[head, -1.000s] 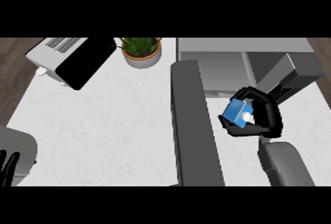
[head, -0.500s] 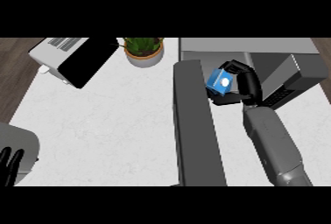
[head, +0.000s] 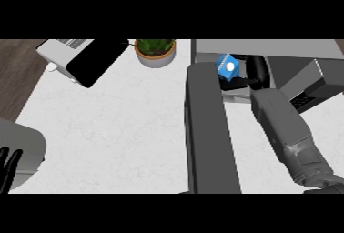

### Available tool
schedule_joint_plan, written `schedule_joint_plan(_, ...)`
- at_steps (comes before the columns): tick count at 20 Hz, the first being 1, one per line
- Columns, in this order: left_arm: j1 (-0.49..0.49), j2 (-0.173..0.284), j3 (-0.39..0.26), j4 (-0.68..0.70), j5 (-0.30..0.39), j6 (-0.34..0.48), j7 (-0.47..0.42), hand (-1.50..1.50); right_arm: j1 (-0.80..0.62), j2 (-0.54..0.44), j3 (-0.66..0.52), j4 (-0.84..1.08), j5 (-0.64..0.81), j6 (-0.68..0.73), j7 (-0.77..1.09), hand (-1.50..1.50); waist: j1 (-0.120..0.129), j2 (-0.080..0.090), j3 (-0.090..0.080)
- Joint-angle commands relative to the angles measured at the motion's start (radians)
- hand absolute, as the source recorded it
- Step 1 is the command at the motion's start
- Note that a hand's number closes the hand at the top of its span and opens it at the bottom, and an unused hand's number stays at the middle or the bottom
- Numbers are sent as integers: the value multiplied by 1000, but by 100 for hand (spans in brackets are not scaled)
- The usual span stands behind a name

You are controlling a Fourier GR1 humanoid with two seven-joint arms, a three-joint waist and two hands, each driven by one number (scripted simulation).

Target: Pick up the milk, place it into the microwave and close the microwave

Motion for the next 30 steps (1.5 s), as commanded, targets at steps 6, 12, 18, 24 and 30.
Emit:
schedule_joint_plan(6,-27,11,-15,19,18,-33,4,-150,-117,-61,-9,171,63,-122,-49,150,43,20,1)
schedule_joint_plan(12,-86,0,-35,29,-37,-2,2,-150,-156,-70,-52,215,40,-193,-31,150,60,36,3)
schedule_joint_plan(18,-99,23,-36,29,-46,-14,16,-150,-198,-79,-90,235,29,-413,8,150,96,48,2)
schedule_joint_plan(24,-156,44,-41,33,-92,-4,20,-150,-229,-115,-4,280,134,-564,18,-150,118,65,0)
schedule_joint_plan(30,-166,31,-73,47,-136,12,36,-150,-233,-89,2,300,148,-639,26,-150,122,67,3)
